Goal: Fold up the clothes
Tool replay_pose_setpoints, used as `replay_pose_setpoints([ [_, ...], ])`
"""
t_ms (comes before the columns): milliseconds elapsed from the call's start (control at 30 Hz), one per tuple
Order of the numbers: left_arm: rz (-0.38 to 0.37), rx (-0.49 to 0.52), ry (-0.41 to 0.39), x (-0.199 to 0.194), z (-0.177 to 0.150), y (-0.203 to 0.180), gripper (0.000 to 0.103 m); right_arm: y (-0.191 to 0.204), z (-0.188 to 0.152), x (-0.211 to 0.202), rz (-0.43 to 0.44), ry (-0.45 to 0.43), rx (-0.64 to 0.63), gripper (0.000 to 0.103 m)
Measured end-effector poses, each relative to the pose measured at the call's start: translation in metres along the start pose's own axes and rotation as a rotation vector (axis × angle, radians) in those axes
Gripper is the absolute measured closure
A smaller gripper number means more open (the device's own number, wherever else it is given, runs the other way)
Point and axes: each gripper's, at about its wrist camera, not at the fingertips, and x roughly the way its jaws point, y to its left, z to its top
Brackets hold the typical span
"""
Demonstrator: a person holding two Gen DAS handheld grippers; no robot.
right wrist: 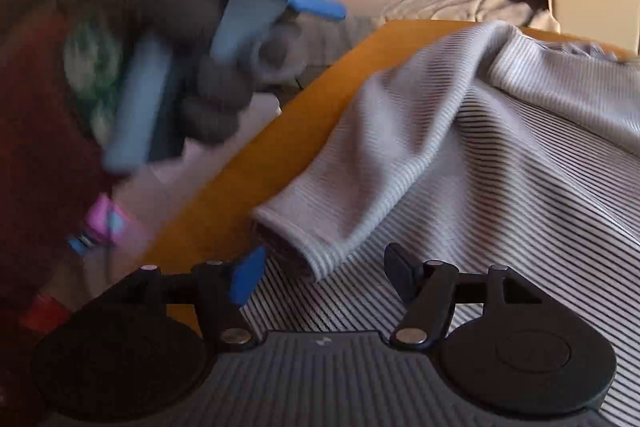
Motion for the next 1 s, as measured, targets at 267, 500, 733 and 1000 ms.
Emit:
replay_pose_setpoints([
  [267, 0.003, -0.070, -0.044, -0.014, 0.002, 0.020, 0.004, -0.004, 0.033, 0.001, -0.076, -0.129, -0.028, 0.095],
  [500, -0.002, -0.160, -0.057, -0.016, 0.008, 0.037, 0.001, -0.058, 0.101, -0.101, -0.340, -0.444, -0.076, 0.099],
  [733, -0.081, -0.101, 0.004, 0.008, -0.003, 0.012, 0.001, -0.117, 0.110, -0.144, -0.628, -0.441, -0.107, 0.099],
  [1000, -0.211, 0.132, 0.088, 0.034, -0.039, -0.046, 0.001, -0.193, 0.042, -0.136, -0.747, -0.166, 0.036, 0.068],
])
